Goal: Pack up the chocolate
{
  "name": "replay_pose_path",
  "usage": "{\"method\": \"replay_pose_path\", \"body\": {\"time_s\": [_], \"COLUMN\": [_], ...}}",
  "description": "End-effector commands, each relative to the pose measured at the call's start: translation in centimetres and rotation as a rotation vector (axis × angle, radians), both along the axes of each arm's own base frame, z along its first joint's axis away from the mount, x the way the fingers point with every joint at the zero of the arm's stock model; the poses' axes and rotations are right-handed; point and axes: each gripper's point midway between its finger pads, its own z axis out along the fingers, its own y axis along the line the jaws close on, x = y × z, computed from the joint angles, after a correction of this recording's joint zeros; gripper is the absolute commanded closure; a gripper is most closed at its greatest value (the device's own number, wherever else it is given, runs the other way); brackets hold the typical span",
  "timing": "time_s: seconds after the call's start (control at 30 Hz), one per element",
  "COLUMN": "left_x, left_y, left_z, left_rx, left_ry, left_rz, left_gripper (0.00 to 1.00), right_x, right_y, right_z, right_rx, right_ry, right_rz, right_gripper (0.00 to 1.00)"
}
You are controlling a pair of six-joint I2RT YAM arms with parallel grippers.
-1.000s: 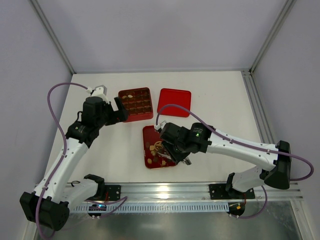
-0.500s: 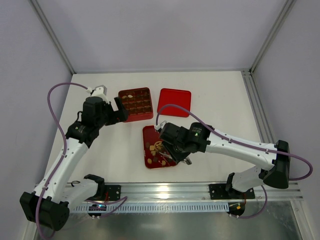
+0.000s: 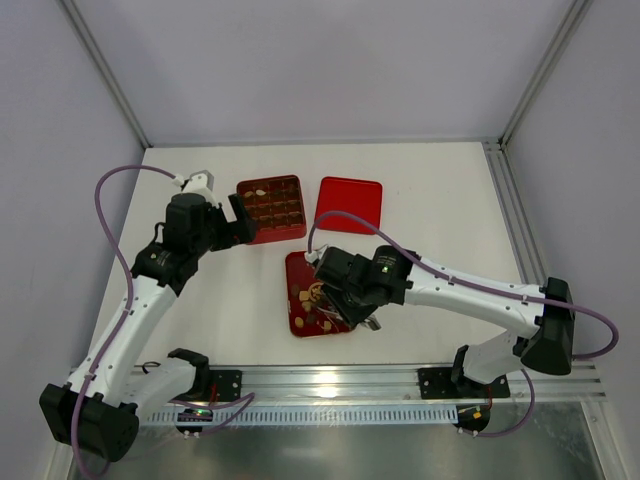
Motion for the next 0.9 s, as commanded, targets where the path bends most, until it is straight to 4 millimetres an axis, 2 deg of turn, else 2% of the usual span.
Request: {"method": "replay_pose_path", "body": {"time_s": [0.0,0.43,0.87], "left_x": [0.5,0.5,0.5], "left_y": [0.2,0.2,0.1], "left_z": [0.9,0.9,0.9], "left_rx": [-0.008,-0.007,-0.01], "left_ry": [-0.043,-0.045,-0.041], "left_rz": [0.01,0.009,0.006], "left_gripper": [0.0,0.0,0.0], "right_x": [0.3,1.1,1.5], "right_y": [0.7,1.3,0.8], "right_z": [0.0,-0.5,-0.6], "right_rx": [0.017,0.017,0.016], "right_ry": [-0.017,-0.031,-0.029], "right_rz": [0.023,0.018,0.003], "right_gripper": [0.61,0.61,0.62]}}
